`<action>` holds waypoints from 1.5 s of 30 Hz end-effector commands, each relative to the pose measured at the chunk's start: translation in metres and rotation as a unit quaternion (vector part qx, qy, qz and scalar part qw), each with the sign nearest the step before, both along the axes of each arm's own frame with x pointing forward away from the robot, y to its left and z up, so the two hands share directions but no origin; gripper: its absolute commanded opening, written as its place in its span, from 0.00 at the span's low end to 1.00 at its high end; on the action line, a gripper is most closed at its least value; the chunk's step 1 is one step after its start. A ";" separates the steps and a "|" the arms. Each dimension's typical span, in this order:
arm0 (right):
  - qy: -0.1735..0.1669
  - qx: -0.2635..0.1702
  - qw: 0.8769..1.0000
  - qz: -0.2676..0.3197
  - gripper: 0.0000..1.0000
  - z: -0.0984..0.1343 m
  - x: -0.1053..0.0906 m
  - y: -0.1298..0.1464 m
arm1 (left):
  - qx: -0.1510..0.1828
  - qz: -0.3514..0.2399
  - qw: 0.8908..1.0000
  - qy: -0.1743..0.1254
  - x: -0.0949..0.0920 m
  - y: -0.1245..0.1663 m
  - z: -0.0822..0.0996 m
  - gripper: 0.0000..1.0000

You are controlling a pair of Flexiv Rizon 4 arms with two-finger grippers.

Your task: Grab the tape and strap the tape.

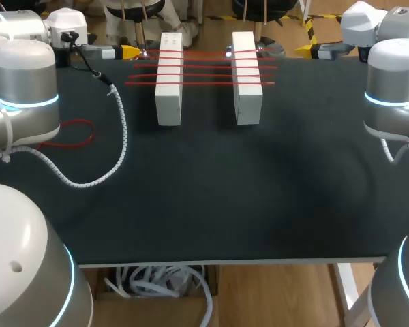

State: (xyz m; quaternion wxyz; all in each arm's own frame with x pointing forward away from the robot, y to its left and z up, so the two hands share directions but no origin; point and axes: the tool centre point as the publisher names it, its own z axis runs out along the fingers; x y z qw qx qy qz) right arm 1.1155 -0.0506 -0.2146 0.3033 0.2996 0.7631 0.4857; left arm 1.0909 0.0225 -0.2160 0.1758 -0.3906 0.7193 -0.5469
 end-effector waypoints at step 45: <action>-0.001 0.001 1.000 0.000 1.00 0.000 0.000 0.000 | 0.043 -0.292 0.950 -0.100 -0.026 -0.026 -0.068 0.92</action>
